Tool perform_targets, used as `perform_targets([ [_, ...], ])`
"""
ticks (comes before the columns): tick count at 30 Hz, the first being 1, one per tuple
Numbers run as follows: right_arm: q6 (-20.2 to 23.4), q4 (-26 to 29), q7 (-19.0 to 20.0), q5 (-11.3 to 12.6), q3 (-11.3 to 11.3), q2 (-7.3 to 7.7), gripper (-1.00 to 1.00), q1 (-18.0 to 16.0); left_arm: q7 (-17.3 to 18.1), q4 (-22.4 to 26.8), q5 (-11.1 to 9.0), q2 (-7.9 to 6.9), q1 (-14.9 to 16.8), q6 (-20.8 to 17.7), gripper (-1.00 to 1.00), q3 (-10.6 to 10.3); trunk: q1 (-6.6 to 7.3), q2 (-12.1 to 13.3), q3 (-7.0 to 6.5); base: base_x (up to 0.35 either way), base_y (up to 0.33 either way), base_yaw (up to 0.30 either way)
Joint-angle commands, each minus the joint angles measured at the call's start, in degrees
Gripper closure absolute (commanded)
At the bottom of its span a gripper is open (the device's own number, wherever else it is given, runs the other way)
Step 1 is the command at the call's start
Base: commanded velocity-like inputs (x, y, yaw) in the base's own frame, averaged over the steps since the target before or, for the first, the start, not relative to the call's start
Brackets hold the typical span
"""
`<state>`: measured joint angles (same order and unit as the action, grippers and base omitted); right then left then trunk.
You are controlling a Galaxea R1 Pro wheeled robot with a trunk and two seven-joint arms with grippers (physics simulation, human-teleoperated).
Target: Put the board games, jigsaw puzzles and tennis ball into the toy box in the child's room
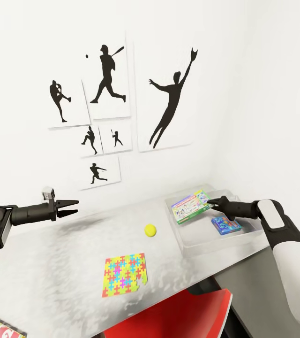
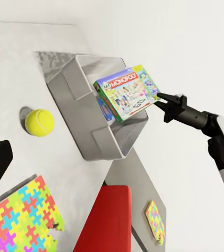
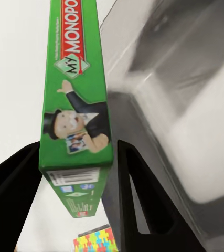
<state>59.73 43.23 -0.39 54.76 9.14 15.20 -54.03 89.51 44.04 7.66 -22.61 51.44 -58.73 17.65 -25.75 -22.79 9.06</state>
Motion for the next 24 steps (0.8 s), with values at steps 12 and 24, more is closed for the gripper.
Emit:
perform_targets([
  [12,0.27,-2.76,-0.07,-0.09,-1.02,0.25,1.0,-1.33,0.49,0.06,0.6,0.03,0.06,-0.59,-1.0,0.17,-0.04,-0.13,0.12,0.0,0.0,0.0],
  [24,0.27,-2.97,-0.12,-0.09,-2.68,0.26,1.0,-1.34,0.49,0.07,0.6,0.01,0.06,-0.59,-1.0,0.19,-0.04,-0.13,0.12,0.0,0.0,0.0],
])
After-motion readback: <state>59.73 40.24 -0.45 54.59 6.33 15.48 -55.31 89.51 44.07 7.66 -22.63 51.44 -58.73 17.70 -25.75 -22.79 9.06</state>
